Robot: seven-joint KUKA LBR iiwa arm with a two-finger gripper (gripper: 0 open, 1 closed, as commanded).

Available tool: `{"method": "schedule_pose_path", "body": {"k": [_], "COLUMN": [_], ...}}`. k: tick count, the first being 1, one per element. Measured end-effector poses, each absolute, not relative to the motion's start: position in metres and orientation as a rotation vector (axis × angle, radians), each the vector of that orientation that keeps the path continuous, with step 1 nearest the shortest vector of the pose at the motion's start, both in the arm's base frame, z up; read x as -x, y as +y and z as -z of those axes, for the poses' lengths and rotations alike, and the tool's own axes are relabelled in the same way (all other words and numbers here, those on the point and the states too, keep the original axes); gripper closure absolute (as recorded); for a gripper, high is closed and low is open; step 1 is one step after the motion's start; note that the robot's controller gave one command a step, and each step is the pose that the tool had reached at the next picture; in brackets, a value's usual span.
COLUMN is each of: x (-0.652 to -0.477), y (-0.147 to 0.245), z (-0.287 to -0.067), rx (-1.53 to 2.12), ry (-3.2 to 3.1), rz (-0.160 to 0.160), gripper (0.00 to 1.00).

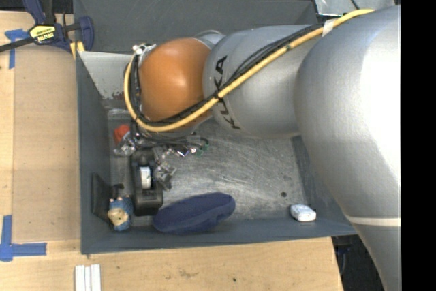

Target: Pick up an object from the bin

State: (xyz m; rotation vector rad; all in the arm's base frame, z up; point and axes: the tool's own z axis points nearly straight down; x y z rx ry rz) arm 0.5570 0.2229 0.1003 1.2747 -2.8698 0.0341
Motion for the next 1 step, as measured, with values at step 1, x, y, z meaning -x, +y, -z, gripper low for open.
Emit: {"method": "schedule_pose_path", "body": {"k": [1], "x": [-0.5562], "y": [0.2205], "z": [-0.0999], "rx": [-1.267], "ry": [-2.863], "rz": [-0.038], "gripper": [1.0]}}
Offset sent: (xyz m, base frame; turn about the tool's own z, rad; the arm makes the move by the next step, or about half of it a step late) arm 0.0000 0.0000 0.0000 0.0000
